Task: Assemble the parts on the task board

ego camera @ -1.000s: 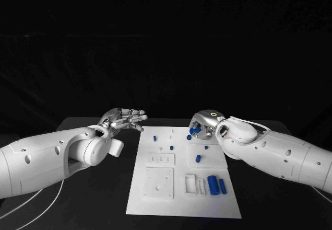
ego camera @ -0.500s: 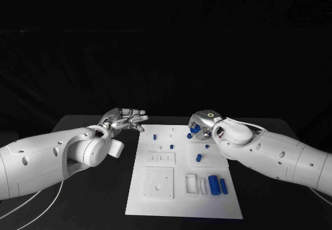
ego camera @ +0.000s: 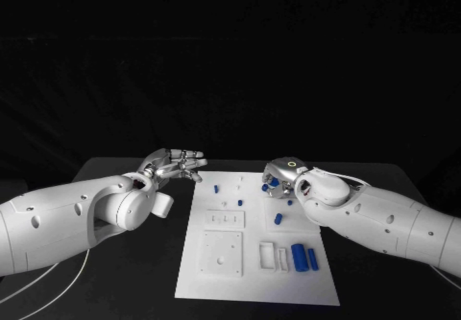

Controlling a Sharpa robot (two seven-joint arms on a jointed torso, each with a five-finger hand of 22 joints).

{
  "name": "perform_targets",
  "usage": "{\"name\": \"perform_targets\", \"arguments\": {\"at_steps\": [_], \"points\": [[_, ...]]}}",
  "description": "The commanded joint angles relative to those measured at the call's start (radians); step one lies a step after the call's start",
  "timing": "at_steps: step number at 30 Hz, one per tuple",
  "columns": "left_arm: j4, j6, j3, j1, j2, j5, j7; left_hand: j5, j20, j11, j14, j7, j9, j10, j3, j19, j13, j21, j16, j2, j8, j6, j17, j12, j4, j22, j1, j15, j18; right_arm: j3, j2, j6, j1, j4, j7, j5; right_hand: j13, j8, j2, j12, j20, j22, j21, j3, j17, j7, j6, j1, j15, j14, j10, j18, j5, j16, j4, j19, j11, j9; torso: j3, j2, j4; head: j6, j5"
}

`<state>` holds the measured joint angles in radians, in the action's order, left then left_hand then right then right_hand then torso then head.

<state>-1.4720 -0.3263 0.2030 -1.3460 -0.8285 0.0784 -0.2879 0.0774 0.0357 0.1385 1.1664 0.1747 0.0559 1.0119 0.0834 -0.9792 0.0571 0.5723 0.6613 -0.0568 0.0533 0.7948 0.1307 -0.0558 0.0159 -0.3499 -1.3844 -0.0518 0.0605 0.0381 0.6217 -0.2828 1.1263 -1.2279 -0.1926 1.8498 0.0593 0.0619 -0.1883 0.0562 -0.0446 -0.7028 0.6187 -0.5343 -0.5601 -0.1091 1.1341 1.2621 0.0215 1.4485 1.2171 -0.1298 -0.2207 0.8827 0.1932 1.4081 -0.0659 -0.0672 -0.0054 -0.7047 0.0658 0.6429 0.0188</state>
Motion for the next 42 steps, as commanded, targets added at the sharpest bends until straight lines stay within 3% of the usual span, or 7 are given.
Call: {"name": "perform_targets", "arguments": {"at_steps": [1,6,22,28,42], "points": [[-0.003,0.014,-0.002,-0.004,0.000,0.005,-0.002,0.003,0.001,0.001,0.010,0.000,-0.002,-0.006,0.003,0.008,0.001,0.001,-0.003,-0.010,0.000,-0.009,-0.001,-0.004,-0.001,0.002,-0.001,-0.001,0.012,0.000,-0.001,0.026,-0.001,-0.001,-0.004,0.021,0.001,0.001,0.007,0.002,-0.004,-0.007,-0.006,-0.006,0.002,0.002,0.011,-0.002,0.004,-0.007,0.010,-0.003,0.005,0.007,0.001,0.004,0.001,-0.001,0.0002,-0.003,0.0016,0.000,0.000],[-0.001,0.015,-0.003,-0.004,0.000,0.005,-0.001,0.003,0.001,0.001,0.010,0.000,-0.002,-0.007,0.004,0.007,0.001,0.000,-0.004,-0.010,0.000,-0.009,-0.001,-0.004,-0.003,0.002,-0.001,-0.001,0.012,0.000,-0.002,0.033,-0.002,0.001,-0.004,0.022,0.002,0.001,0.011,0.002,-0.007,-0.025,-0.009,-0.008,0.005,0.004,0.019,-0.003,0.006,-0.008,0.020,0.000,0.007,0.011,0.001,0.004,0.004,-0.001,-0.0008,-0.005,-0.0001,0.000,0.001],[0.007,0.018,-0.004,-0.004,0.004,0.005,0.001,0.003,0.001,0.001,0.011,0.000,-0.002,-0.007,0.004,0.005,0.001,0.000,-0.004,-0.010,0.000,-0.011,-0.001,-0.004,-0.005,0.003,0.000,-0.001,0.012,0.000,-0.008,0.030,-0.004,0.002,0.000,0.024,0.002,0.002,0.022,0.002,-0.010,-0.089,-0.043,-0.024,0.014,0.008,0.037,-0.005,0.010,-0.011,0.042,0.002,0.020,0.020,-0.008,0.014,0.011,-0.003,-0.0018,-0.009,0.0032,0.006,0.005],[0.018,0.020,-0.004,-0.004,0.008,0.005,0.003,0.003,0.000,0.001,0.012,0.000,-0.002,-0.007,0.004,0.004,0.001,0.000,-0.003,-0.008,0.000,-0.011,-0.001,-0.004,-0.006,0.004,0.000,-0.001,0.013,0.000,-0.007,-0.017,-0.004,-0.001,-0.011,0.029,0.003,0.002,0.023,0.002,-0.017,-0.112,-0.052,-0.022,0.011,0.013,0.052,-0.005,0.016,-0.010,0.058,0.008,-0.008,0.024,-0.014,0.017,0.017,-0.010,-0.0021,-0.010,0.0037,0.009,0.005],[0.031,0.024,-0.003,-0.004,0.008,0.005,0.004,0.000,0.000,0.002,0.013,0.001,-0.002,-0.008,0.003,0.002,0.001,0.001,-0.002,-0.006,0.000,-0.016,0.000,-0.004,-0.006,0.004,0.001,-0.001,0.013,0.000,0.000,-0.079,-0.004,-0.014,-0.031,0.037,0.003,0.001,0.009,0.002,-0.017,-0.142,-0.071,-0.027,0.010,0.013,0.048,-0.004,0.015,-0.011,0.056,0.006,0.003,0.024,-0.023,0.023,0.017,-0.010,-0.0019,-0.011,0.0055,0.012,0.004]]}}
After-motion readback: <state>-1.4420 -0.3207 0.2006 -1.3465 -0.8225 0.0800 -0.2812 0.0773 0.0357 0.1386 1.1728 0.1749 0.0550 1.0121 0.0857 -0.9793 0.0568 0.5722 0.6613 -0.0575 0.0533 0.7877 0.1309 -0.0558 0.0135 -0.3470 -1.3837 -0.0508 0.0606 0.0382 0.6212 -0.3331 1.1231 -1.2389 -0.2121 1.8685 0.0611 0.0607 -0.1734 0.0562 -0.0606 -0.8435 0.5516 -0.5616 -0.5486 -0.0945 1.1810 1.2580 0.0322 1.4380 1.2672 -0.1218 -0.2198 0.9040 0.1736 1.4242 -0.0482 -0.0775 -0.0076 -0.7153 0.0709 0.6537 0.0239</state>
